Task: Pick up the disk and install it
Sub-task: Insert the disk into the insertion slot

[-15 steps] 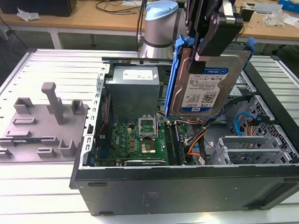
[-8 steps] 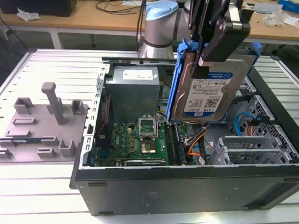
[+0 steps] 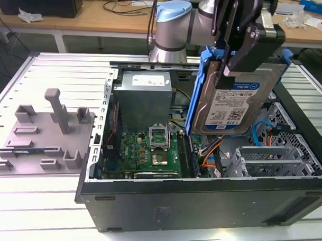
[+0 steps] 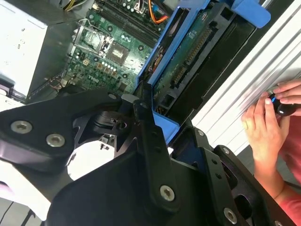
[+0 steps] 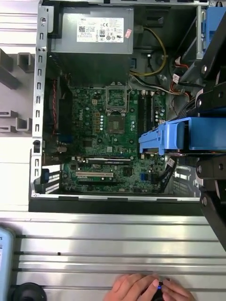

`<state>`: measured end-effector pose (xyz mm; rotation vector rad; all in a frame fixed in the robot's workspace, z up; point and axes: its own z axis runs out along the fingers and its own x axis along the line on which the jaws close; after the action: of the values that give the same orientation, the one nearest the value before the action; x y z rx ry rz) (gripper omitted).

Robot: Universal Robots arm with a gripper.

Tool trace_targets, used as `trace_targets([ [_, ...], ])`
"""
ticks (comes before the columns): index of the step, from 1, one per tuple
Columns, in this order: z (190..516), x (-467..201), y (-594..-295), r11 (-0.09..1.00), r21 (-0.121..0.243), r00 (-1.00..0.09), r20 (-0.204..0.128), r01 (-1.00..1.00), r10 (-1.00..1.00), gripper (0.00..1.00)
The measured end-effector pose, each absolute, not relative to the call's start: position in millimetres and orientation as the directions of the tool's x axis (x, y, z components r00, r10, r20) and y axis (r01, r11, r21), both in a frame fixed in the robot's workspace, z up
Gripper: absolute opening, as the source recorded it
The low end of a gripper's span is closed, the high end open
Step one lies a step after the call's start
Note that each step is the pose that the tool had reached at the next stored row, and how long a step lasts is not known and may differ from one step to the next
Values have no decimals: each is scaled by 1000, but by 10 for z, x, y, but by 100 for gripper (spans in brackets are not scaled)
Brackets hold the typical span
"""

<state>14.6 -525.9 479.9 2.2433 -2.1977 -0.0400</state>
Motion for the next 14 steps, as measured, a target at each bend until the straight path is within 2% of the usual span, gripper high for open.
trace_targets([
  [14,4797,457,-5389,-21,19,20,-18,-1000,-1000,37],
])
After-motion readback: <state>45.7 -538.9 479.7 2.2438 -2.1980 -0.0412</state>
